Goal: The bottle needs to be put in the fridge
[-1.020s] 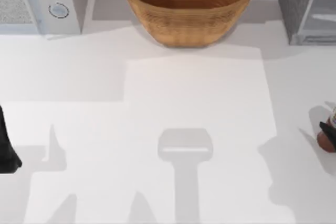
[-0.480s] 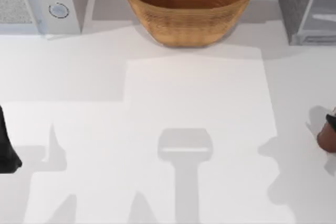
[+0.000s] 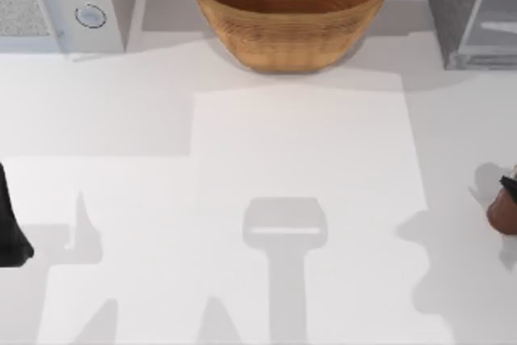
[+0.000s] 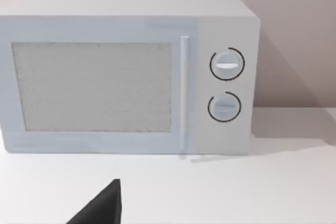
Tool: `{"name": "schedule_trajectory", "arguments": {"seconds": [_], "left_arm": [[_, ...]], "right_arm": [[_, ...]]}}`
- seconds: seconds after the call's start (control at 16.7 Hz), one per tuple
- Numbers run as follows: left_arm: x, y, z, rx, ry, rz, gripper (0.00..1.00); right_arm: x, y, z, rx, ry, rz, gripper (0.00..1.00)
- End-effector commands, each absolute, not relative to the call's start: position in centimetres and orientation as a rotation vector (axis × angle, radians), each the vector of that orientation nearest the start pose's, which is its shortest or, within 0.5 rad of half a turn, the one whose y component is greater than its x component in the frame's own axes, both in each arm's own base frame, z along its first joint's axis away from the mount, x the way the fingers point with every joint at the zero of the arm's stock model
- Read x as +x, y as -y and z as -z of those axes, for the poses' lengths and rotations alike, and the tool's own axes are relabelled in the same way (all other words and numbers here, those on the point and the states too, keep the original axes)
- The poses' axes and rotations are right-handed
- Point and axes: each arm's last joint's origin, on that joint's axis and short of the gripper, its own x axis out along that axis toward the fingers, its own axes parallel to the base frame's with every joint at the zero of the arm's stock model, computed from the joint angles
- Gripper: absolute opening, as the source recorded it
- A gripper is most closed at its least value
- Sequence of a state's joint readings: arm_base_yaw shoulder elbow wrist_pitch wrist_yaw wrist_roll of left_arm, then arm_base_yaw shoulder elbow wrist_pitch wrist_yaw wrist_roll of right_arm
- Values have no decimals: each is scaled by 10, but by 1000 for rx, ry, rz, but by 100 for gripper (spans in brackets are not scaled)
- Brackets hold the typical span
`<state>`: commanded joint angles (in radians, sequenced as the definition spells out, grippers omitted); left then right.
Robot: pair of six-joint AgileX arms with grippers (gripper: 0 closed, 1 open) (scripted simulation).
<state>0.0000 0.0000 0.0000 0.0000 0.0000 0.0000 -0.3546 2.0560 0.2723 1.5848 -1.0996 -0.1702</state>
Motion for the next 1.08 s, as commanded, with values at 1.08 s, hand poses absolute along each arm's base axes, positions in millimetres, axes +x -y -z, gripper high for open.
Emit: {"name": "schedule_trajectory", "arguments": {"seconds": [1.08], "left_arm": [[106, 1, -160, 0, 0, 0, 100]], "right_arm": [[238, 123, -83, -12, -149, -800, 1]]}}
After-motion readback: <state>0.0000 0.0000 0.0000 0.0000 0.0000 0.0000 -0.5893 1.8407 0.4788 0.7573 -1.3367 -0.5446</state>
